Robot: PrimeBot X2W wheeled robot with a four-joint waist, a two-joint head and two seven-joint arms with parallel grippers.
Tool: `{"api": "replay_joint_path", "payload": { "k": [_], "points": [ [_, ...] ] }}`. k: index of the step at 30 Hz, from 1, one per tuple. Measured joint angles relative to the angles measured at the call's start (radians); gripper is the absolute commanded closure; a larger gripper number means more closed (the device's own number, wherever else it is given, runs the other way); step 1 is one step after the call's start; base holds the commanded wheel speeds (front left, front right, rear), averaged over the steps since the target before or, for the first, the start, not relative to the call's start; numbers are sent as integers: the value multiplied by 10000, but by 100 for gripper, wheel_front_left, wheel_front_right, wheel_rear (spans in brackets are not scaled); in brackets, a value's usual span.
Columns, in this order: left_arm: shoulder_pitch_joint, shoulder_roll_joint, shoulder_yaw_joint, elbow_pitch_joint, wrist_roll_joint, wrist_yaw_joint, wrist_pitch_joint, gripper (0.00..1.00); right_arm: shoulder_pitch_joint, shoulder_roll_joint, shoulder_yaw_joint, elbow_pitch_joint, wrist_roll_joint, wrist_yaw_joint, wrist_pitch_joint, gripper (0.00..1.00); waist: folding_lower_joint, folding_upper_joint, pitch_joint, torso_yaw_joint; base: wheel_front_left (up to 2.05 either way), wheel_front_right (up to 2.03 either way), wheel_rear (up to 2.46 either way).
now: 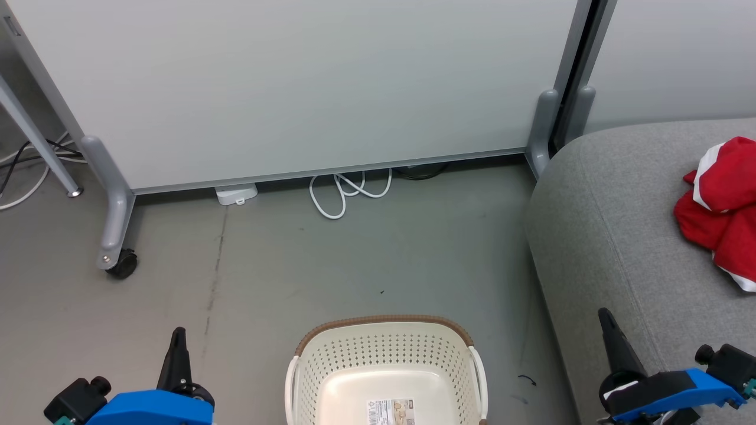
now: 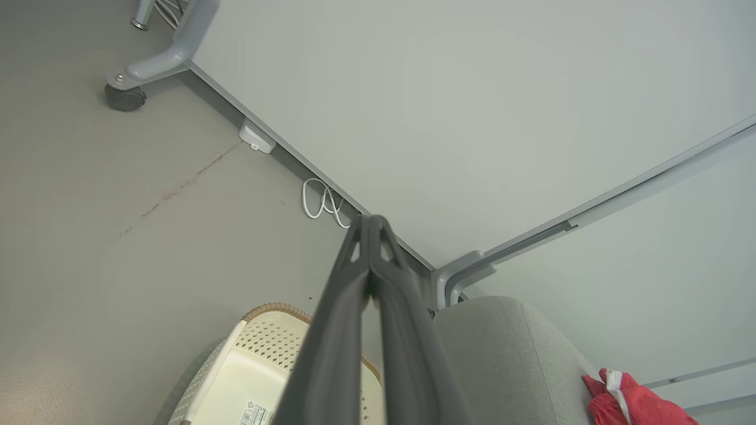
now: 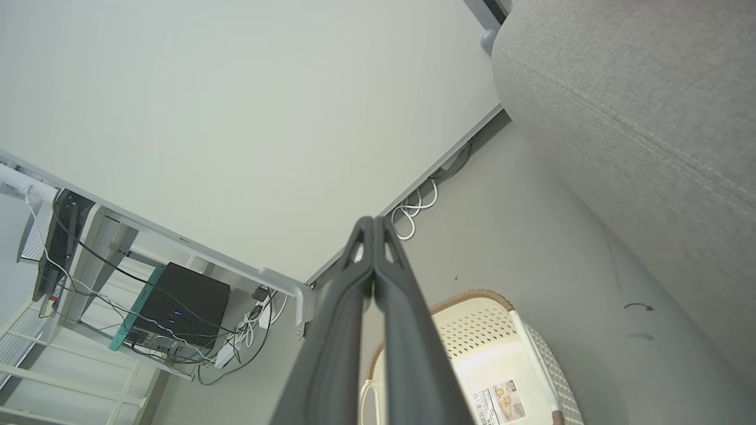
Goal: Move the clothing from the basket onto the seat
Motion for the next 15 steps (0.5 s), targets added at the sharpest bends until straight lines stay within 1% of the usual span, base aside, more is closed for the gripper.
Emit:
{"api": "replay_joint_path", "payload": {
  "k": [15],
  "points": [
    [-180,-71,224,-274,-1651,-35,464,100,-188,0,-136,-92,1776,0,242,100,0,0,-17,-7,0,0,0]
  ]
}}
